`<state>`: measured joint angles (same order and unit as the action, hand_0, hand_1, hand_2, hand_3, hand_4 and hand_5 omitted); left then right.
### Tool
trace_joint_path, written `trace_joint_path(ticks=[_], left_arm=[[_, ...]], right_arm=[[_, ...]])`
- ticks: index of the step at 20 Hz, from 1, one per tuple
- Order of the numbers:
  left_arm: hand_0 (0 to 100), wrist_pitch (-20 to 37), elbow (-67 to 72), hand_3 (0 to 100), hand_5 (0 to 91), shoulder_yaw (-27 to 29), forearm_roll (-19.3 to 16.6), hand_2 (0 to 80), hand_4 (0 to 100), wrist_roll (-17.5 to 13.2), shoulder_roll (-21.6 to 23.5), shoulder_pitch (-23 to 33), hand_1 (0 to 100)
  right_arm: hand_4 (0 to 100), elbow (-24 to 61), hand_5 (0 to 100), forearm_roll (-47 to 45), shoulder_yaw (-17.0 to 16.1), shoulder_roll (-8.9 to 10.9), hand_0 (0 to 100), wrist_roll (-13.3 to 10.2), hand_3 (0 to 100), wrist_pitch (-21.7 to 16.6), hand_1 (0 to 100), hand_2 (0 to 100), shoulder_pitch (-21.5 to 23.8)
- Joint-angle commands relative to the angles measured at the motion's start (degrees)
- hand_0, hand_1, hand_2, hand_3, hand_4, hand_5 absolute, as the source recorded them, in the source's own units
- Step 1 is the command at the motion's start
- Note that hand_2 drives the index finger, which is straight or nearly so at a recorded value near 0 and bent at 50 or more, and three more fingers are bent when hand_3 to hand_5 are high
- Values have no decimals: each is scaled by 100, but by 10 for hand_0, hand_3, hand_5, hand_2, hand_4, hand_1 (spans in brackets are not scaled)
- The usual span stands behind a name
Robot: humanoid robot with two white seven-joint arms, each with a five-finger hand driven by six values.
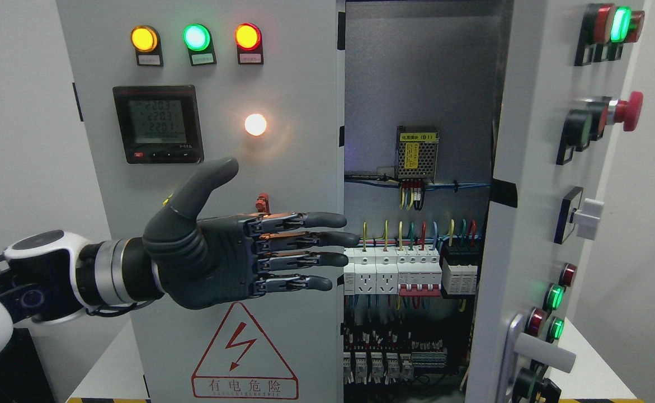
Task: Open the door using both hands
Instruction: 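Insert the left hand fingers behind the door's free edge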
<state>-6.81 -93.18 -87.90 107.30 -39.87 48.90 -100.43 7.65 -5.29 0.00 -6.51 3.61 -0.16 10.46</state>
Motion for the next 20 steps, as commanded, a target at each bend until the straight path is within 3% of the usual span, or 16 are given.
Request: trace_joint_path(ticks=[1,8,13,20], left_arm=[[0,-13,739,0,0,-518,256,0,30,5,-1303,-231,0],[0,4,959,0,0,-352,274,0,30,471,-2138,-213,0],[0,4,968,0,0,35,256,0,30,699,-2428,-196,0],[0,13,986,0,0,317,247,0,29,744,-2710,-178,0]], right_arm=[[0,0,0,1,141,1,0,-1,0,-2,0,0,0],[0,0,0,-7,141,1,0,-1,0,-2,0,0,0],[0,0,0,1,141,1,0,-1,0,-2,0,0,0],[0,0,0,1,141,1,0,-1,0,-2,0,0,0]])
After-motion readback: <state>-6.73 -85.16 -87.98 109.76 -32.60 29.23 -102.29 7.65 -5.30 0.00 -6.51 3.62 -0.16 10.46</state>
